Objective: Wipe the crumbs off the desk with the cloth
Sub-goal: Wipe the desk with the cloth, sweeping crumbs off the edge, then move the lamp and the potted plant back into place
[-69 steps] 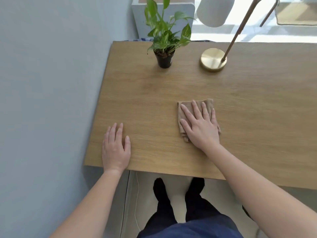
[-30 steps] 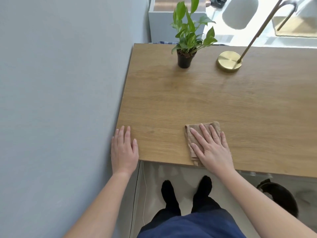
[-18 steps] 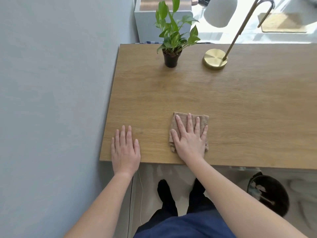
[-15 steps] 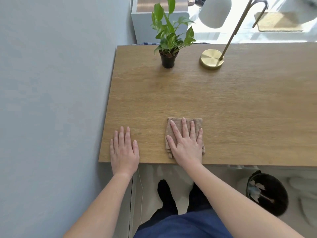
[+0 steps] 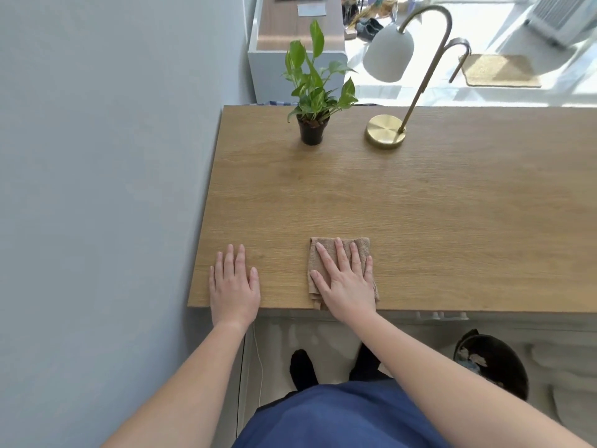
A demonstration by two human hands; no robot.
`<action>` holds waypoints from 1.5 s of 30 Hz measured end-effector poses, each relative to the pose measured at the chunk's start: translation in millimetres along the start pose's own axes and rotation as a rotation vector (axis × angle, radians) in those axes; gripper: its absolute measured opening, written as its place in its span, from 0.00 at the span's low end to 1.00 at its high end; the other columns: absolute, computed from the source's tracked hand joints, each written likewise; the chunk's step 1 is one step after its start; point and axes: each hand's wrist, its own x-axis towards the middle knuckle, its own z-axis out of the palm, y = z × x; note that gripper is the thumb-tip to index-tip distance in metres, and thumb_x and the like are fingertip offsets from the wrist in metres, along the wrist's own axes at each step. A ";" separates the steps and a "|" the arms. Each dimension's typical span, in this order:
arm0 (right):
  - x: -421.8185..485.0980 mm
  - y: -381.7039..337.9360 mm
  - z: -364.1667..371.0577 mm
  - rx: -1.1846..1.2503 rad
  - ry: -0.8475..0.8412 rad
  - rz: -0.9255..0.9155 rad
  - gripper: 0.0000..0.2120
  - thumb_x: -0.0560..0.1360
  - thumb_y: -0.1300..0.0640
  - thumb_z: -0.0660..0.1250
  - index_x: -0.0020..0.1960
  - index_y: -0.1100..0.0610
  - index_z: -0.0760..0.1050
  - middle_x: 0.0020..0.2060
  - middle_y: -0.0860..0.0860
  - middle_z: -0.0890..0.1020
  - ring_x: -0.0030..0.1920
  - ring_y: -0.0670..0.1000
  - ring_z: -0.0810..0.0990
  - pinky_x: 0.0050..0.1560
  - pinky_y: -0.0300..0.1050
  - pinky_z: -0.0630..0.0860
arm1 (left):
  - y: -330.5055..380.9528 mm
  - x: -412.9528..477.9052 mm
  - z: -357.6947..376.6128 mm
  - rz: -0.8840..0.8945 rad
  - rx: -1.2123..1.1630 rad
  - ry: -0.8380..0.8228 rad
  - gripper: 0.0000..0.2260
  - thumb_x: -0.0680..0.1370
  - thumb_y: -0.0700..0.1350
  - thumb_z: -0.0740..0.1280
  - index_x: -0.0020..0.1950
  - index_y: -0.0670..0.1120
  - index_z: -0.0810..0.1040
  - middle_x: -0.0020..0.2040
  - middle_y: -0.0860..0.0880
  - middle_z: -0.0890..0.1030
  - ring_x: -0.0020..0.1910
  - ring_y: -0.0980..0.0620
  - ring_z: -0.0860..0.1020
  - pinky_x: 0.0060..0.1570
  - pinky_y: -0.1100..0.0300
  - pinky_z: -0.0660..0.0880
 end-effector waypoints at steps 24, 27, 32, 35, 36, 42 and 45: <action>43.1 96.5 -184.8 0.933 0.282 0.054 0.13 0.84 0.48 0.68 0.65 0.50 0.81 0.57 0.42 0.84 0.58 0.38 0.80 0.51 0.32 0.73 | 187.7 79.9 -110.7 0.124 -0.903 -0.202 0.13 0.86 0.52 0.64 0.68 0.53 0.82 0.62 0.55 0.83 0.64 0.56 0.80 0.62 0.60 0.76; 59.6 108.9 -200.1 0.951 0.310 0.037 0.14 0.84 0.48 0.67 0.66 0.51 0.81 0.57 0.43 0.84 0.58 0.38 0.80 0.51 0.33 0.73 | 218.5 92.7 -124.8 0.162 -0.904 -0.166 0.13 0.86 0.51 0.64 0.69 0.52 0.81 0.62 0.54 0.83 0.63 0.57 0.79 0.54 0.66 0.73; 92.9 127.7 -224.6 0.967 0.345 0.046 0.14 0.83 0.48 0.69 0.67 0.52 0.80 0.57 0.45 0.84 0.57 0.40 0.81 0.49 0.34 0.74 | 268.2 119.2 -146.2 0.214 -0.905 -0.106 0.15 0.86 0.52 0.64 0.71 0.52 0.80 0.63 0.56 0.81 0.60 0.65 0.76 0.52 0.70 0.71; 116.5 139.2 -237.3 0.981 0.361 0.049 0.13 0.83 0.49 0.69 0.65 0.51 0.79 0.57 0.44 0.83 0.56 0.37 0.79 0.50 0.35 0.74 | 299.4 140.5 -158.1 0.232 -0.919 -0.072 0.15 0.86 0.53 0.64 0.72 0.53 0.79 0.64 0.57 0.81 0.61 0.66 0.76 0.56 0.68 0.72; 124.5 142.6 -241.3 0.983 0.364 0.049 0.12 0.83 0.49 0.69 0.65 0.50 0.78 0.57 0.44 0.82 0.56 0.37 0.79 0.51 0.36 0.74 | 309.1 147.4 -162.3 0.242 -0.915 -0.057 0.15 0.87 0.53 0.63 0.72 0.53 0.79 0.64 0.57 0.81 0.61 0.66 0.76 0.56 0.68 0.72; 176.5 160.0 -261.2 0.976 0.384 0.071 0.18 0.83 0.48 0.69 0.71 0.53 0.76 0.59 0.47 0.81 0.53 0.38 0.78 0.53 0.43 0.77 | 361.2 194.1 -182.7 0.353 -0.842 0.053 0.19 0.86 0.54 0.64 0.76 0.51 0.75 0.71 0.54 0.79 0.67 0.56 0.77 0.67 0.55 0.76; 202.5 165.2 -268.7 0.986 0.372 0.085 0.21 0.83 0.47 0.68 0.73 0.54 0.74 0.63 0.49 0.79 0.55 0.45 0.79 0.47 0.36 0.73 | 379.9 212.4 -189.6 0.381 -0.776 0.119 0.21 0.86 0.54 0.65 0.78 0.50 0.74 0.73 0.53 0.78 0.70 0.54 0.75 0.71 0.50 0.74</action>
